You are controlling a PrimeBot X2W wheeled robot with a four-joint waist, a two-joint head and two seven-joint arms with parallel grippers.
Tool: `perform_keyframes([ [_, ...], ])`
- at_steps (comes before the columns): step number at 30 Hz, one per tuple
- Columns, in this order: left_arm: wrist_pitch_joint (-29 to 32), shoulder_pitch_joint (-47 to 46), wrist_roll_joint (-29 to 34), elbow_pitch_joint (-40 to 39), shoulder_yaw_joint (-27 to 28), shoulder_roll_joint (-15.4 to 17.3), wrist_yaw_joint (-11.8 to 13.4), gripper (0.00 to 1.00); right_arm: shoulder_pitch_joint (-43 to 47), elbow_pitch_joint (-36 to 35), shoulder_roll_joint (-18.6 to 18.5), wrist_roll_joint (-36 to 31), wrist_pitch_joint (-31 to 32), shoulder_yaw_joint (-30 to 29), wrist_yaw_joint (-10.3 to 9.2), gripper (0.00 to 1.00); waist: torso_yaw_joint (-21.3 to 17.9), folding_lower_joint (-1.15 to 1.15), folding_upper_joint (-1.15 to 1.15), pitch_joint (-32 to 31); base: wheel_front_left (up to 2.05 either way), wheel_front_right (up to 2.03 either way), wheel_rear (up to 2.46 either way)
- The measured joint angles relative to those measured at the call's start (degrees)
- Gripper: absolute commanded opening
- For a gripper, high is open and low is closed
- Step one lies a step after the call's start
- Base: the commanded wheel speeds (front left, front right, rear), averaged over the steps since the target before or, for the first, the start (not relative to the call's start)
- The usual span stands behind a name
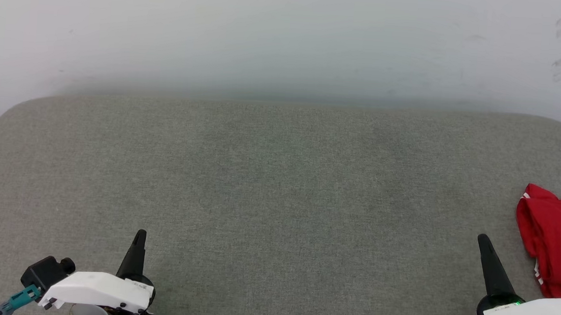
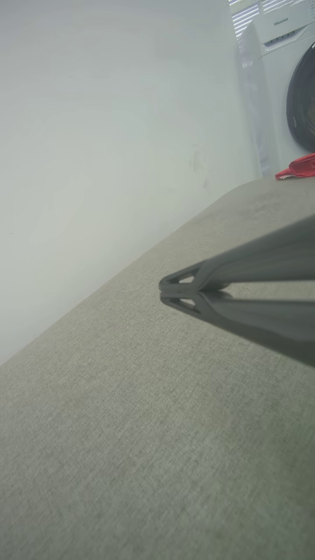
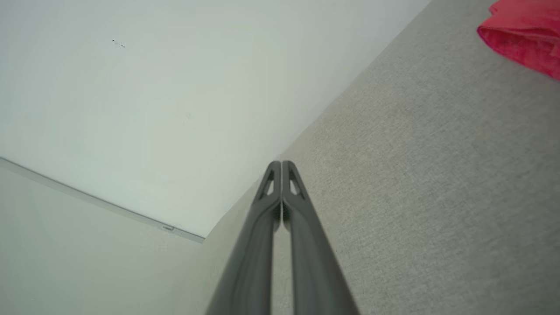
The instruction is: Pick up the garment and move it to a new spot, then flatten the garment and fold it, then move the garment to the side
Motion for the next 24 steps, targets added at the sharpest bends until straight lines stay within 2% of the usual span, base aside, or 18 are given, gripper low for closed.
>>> perform_keyframes([
  [24, 3.66, -1.23, -12.06, -0.07, 3.42, -1.54, -2.05, 0.00, -2.81, 3.20, -0.03, 14.79, 1.00, -0.43, 0.00, 0.00, 0.41, 0.00, 0.00, 0.32, 0.00, 0.00, 0.00],
])
